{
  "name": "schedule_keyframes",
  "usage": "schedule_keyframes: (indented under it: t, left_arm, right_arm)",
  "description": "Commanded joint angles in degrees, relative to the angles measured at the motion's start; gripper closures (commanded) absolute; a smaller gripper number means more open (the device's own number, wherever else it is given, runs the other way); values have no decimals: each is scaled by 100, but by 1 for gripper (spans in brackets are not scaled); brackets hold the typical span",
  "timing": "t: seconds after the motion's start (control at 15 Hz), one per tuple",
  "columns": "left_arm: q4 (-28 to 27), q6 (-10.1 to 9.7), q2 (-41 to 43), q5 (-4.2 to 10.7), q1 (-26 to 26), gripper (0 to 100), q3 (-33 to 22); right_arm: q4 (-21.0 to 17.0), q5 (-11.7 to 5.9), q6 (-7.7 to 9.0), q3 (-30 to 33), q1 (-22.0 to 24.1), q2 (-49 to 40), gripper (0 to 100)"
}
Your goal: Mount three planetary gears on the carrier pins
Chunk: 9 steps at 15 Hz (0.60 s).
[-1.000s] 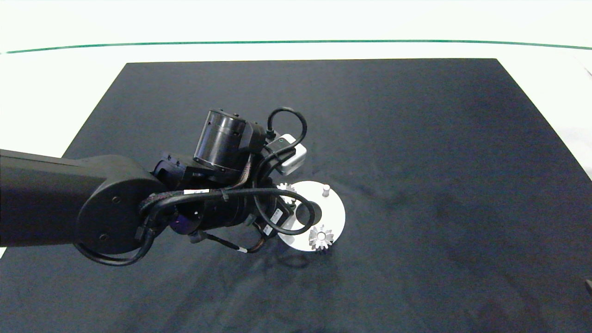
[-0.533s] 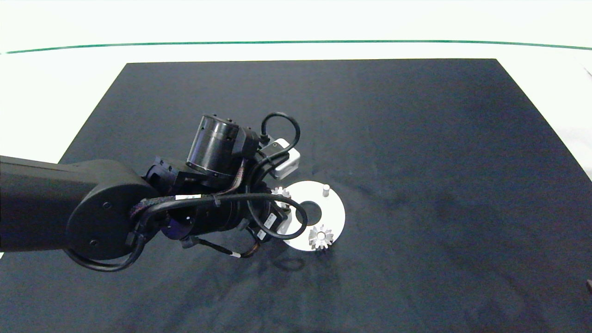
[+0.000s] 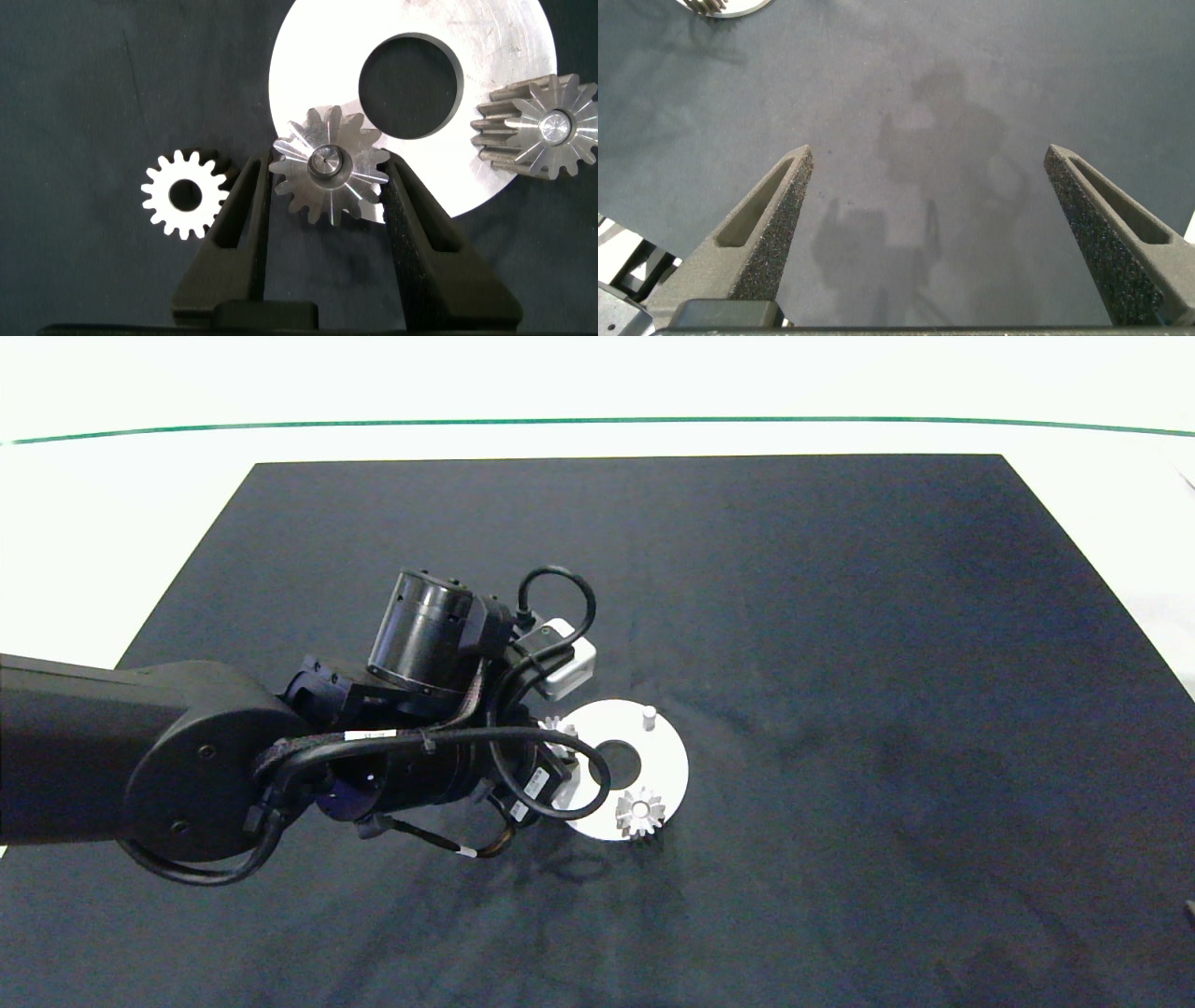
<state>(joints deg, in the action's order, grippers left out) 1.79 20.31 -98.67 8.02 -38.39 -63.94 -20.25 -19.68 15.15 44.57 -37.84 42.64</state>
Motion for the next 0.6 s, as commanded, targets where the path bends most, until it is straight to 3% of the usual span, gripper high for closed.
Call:
schedule_keyframes:
  t: [0.07,0.33,0.6]
  left_arm:
    - [5,8,6,6,-11,0,13]
    - [5,-1,6,15,-46,0,-4]
    - [-30,-62,111,6,147,0,-435]
  right_arm:
    - [-14,-10,5,-1,-4,7,0]
    - [-5,-1,5,-1,-4,-10,0]
    - [-5,-10,14,-1,-4,-19,0]
